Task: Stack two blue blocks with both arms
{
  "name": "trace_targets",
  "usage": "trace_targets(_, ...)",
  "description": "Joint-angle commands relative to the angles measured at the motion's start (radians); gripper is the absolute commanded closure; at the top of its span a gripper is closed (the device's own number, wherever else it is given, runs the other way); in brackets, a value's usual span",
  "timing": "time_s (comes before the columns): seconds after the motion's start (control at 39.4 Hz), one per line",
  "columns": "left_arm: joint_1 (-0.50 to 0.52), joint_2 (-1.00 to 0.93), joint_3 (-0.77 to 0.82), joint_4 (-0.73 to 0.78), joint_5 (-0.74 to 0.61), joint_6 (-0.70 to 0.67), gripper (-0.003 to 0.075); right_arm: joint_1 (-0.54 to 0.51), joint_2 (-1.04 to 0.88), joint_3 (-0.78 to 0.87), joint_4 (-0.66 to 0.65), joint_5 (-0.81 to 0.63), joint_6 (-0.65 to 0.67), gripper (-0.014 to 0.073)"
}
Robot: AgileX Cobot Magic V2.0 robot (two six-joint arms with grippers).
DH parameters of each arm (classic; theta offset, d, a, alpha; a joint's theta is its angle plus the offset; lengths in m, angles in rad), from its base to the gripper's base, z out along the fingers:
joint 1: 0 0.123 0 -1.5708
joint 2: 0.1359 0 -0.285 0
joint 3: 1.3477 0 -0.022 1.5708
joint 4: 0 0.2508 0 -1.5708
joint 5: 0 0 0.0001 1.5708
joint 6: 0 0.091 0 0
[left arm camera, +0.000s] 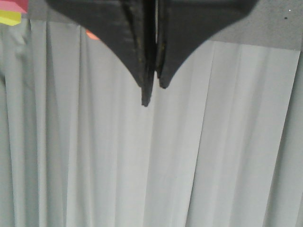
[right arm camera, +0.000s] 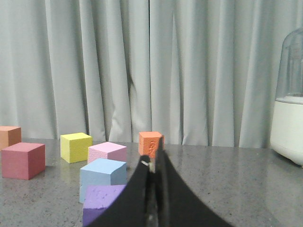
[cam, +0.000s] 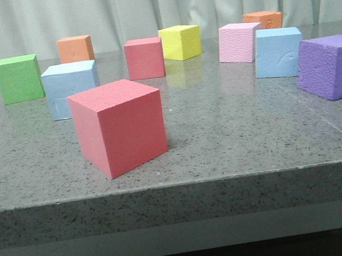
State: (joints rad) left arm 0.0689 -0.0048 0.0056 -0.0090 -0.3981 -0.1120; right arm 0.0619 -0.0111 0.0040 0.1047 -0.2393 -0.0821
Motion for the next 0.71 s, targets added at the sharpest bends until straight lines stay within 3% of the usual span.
trace_targets(0.0,0.002,-0.017,-0.032,-0.007,-0.068,-0.002,0.0741,-0.007,-0.017,-0.090,0.004,-0.008,-0.004,0.0660)
trace_targets(0.28,0.002,0.128,-0.288,-0.007,0.219,-0.002,0.0741,-0.007,0.050,-0.348,0.004,0.297,-0.004,0.0660)
trace_targets(0.48,0.002,0.372,-0.532,-0.007,0.391,-0.002,0.0741,-0.007,0.275,-0.602,0.004,0.468,-0.004,0.0660)
trace_targets(0.68,0.002,0.599,-0.755,-0.007,0.694,-0.002,0.0741,-0.007,0.512,-0.826,0.010,0.697,-0.004,0.0660)
